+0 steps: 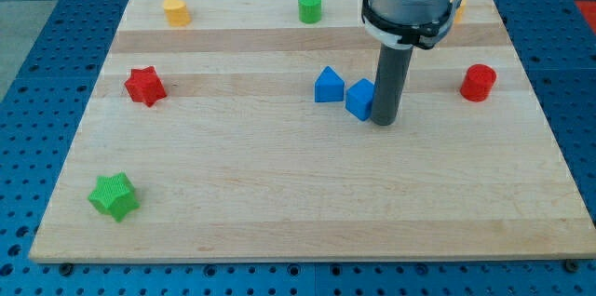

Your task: Push the red circle towards left

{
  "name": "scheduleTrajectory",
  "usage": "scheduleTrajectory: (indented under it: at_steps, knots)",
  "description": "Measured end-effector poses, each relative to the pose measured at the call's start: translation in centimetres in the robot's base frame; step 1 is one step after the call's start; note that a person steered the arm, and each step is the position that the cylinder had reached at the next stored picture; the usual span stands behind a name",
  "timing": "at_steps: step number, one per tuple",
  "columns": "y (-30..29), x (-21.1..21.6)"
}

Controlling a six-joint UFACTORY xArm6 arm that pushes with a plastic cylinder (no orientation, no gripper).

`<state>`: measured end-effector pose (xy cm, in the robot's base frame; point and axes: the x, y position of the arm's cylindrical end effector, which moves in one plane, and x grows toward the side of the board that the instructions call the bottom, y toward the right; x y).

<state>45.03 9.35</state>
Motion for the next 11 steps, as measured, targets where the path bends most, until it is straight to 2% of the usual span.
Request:
scheduleTrajectory:
  at_steps: [4, 8, 11]
  knots:
    - [14.6, -0.2]
    - [15.5, -6.2]
    - [13.9, -7.1]
